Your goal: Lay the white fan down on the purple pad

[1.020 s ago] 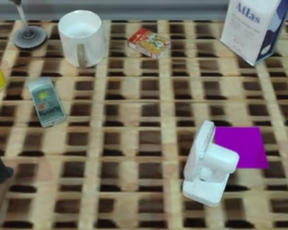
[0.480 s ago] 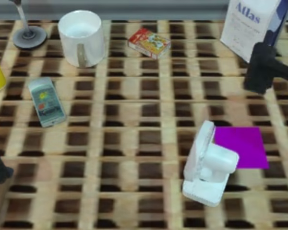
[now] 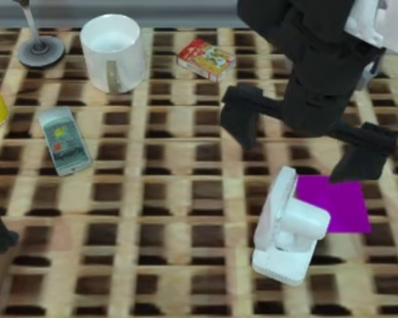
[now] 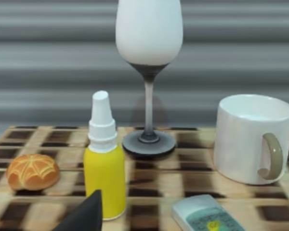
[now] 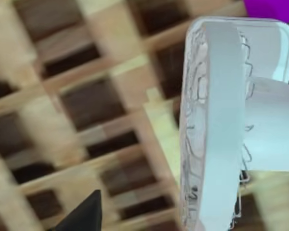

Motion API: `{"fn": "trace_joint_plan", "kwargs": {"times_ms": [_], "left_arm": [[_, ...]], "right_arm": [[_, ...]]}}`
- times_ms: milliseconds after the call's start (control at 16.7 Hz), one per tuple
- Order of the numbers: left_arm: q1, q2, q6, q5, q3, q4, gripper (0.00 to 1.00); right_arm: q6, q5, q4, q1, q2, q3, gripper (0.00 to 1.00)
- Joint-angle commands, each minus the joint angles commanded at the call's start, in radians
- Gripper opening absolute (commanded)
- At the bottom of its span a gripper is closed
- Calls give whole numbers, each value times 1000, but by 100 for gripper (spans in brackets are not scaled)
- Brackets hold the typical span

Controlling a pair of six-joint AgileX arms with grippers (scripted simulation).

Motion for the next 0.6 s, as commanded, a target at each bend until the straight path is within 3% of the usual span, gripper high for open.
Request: {"fn": "trace_joint_plan", "kwargs": {"times_ms": [240,600], "left_arm": [[0,0,0,0,0,0,100],[0,0,0,0,0,0,100]], "right_arm": [[62,2,-83,35,95,86,100],[61,2,-77,30,93,80,100]]}}
